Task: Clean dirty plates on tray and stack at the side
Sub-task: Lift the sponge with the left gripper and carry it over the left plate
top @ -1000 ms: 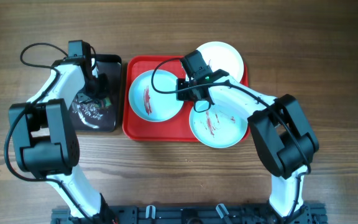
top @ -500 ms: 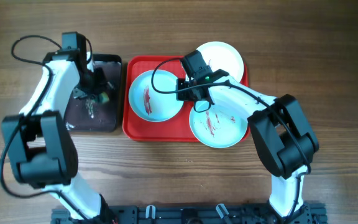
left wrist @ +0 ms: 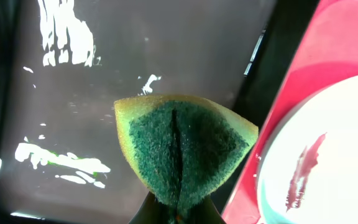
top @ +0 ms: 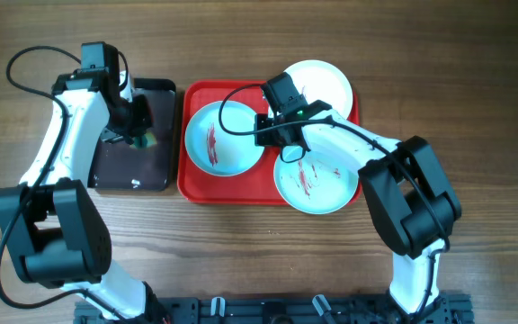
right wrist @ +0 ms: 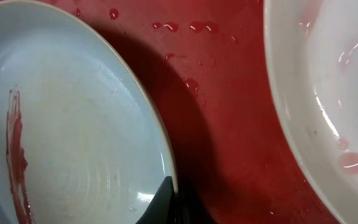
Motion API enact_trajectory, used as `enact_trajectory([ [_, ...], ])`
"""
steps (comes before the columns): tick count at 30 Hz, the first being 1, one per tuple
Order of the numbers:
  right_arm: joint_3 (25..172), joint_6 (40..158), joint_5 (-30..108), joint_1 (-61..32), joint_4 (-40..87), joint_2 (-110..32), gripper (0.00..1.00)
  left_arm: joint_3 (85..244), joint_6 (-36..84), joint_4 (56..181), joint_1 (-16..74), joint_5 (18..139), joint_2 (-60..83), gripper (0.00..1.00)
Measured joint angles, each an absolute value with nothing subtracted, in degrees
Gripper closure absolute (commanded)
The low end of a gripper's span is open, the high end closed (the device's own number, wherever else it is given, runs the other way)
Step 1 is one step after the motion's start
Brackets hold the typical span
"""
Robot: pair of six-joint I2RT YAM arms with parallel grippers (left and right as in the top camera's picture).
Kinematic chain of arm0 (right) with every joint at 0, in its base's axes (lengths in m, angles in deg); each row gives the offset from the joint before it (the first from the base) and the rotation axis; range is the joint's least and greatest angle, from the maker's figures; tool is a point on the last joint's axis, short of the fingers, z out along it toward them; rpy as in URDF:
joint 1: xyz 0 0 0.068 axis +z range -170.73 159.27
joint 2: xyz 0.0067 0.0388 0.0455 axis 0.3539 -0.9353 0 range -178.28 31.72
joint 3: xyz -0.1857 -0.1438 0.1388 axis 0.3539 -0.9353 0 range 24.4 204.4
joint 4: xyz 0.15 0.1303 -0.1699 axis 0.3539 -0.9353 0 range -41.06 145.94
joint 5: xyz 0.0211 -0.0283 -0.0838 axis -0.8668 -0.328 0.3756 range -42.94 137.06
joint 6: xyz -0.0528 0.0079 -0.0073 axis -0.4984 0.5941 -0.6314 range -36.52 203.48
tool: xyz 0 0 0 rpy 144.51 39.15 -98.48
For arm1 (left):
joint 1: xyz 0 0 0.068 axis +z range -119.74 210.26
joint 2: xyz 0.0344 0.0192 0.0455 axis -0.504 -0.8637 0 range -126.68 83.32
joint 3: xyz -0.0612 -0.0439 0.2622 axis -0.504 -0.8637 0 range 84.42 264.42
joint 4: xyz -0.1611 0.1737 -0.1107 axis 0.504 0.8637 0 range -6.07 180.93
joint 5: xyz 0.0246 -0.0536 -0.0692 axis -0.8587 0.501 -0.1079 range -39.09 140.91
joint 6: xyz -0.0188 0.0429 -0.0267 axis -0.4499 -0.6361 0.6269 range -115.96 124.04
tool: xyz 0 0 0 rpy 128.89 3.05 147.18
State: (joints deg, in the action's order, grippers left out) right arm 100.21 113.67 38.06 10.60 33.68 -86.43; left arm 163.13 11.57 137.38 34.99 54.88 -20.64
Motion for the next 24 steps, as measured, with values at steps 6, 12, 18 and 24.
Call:
enact_trajectory([
  [6, 100.2, 113.2, 36.6, 10.6, 33.7, -86.5, 0.96, 163.1, 11.3, 136.5, 34.0, 57.1, -20.6, 0.96],
  [12, 100.2, 113.1, 36.3, 10.6, 33.7, -86.5, 0.96, 163.1, 11.1, 133.1, 29.1, 57.9, -20.6, 0.96],
  [18, 100.2, 113.0, 36.1, 10.6, 33.6, -86.6, 0.96, 163.1, 11.8, 127.4, 21.8, 57.9, -20.6, 0.96],
  [24, 100.2, 113.0, 36.1, 10.6, 33.6, -86.6, 0.96, 163.5, 16.2, 125.0, 17.2, 55.7, -23.5, 0.96],
])
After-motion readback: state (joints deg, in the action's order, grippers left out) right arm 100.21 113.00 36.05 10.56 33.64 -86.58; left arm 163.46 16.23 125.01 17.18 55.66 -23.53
